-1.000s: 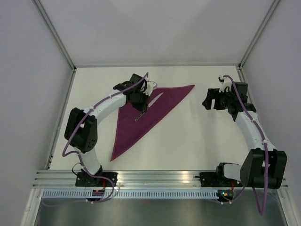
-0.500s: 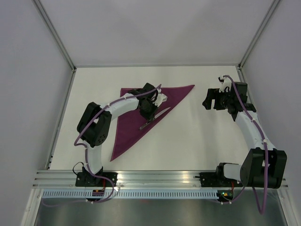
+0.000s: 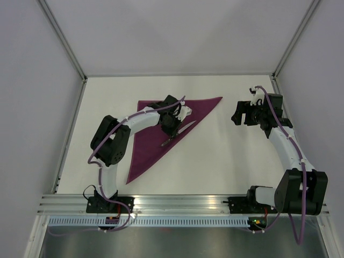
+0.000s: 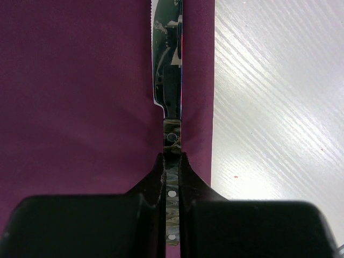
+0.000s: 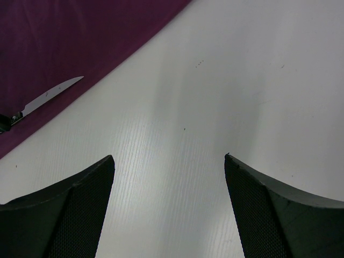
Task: Fold the napkin, place the utensils inside, and roll it up
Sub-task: Place the knife on the napkin.
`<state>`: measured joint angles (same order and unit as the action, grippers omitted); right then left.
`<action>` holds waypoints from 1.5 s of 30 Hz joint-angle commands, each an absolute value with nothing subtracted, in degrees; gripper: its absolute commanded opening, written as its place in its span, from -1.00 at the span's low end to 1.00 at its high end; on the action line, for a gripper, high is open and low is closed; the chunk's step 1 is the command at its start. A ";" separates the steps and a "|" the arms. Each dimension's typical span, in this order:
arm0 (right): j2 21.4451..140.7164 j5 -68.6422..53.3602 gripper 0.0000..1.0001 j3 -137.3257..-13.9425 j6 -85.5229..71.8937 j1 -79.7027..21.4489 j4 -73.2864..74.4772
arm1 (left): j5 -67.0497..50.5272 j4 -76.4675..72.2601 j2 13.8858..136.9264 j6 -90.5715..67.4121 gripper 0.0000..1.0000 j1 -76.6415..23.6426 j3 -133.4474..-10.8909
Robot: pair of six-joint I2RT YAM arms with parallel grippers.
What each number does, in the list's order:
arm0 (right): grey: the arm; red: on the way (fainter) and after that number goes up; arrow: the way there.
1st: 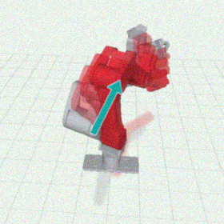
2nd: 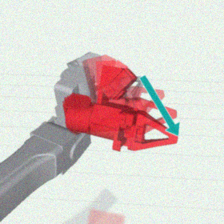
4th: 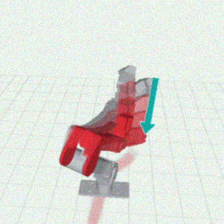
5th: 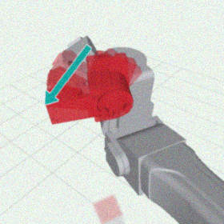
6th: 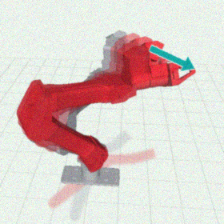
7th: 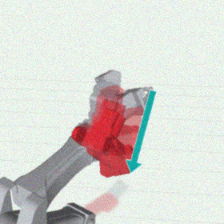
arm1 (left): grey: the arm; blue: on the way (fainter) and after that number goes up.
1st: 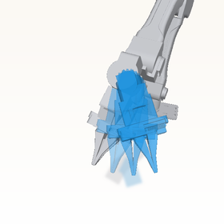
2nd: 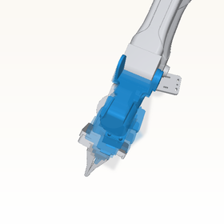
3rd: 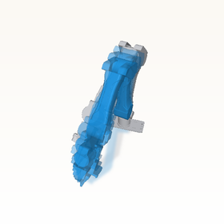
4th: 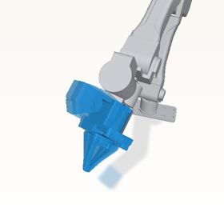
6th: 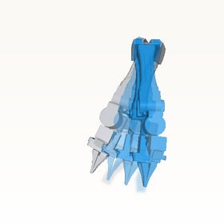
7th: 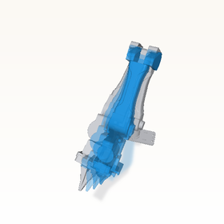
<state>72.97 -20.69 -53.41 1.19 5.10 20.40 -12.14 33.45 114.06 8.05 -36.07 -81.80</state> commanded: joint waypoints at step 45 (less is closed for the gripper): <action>74.00 -19.95 0.75 -54.76 1.49 5.27 19.34 | -13.71 30.50 115.75 6.06 -0.78 -36.39 -81.47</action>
<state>74.06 -20.62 -53.41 1.30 5.10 20.40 -12.60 31.92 115.94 7.88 -36.07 -81.36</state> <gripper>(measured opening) 0.880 0.102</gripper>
